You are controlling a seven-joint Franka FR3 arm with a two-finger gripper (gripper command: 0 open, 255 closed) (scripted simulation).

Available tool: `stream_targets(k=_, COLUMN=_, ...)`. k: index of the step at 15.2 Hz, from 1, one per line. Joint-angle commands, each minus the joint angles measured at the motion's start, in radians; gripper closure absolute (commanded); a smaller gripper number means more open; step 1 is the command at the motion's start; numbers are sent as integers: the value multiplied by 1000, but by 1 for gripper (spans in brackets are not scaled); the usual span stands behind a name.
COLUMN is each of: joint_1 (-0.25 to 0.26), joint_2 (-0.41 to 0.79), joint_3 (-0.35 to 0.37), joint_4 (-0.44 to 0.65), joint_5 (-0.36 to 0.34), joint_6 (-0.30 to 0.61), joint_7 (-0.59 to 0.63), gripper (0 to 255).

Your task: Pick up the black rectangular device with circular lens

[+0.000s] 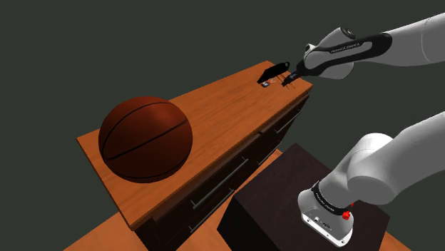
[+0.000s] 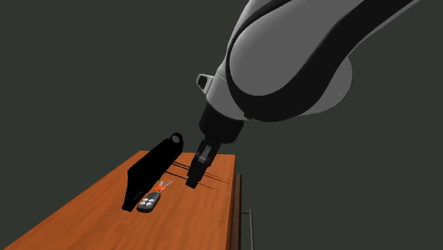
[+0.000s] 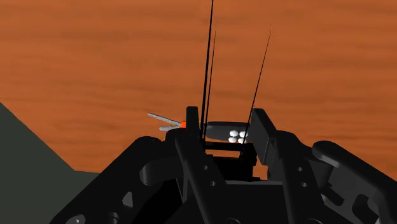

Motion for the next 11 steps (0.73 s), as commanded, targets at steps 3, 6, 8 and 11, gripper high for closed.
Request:
stream_targets(k=3, joint_1=-34, joint_2=-44, joint_3=38, joint_4=22, joint_5=-43, joint_6=-63, joint_7=38, gripper=255)
stream_targets(k=6, joint_1=-49, joint_2=-69, joint_3=58, joint_4=44, joint_5=-62, joint_6=-108, joint_7=56, gripper=255)
stream_targets(k=8, joint_1=-56, joint_2=-85, joint_3=71, joint_4=59, joint_5=-72, joint_6=-138, joint_7=65, gripper=255)
stream_targets(k=11, joint_1=-60, joint_2=-93, joint_3=77, joint_4=69, joint_5=-76, joint_6=-156, joint_7=70, gripper=255)
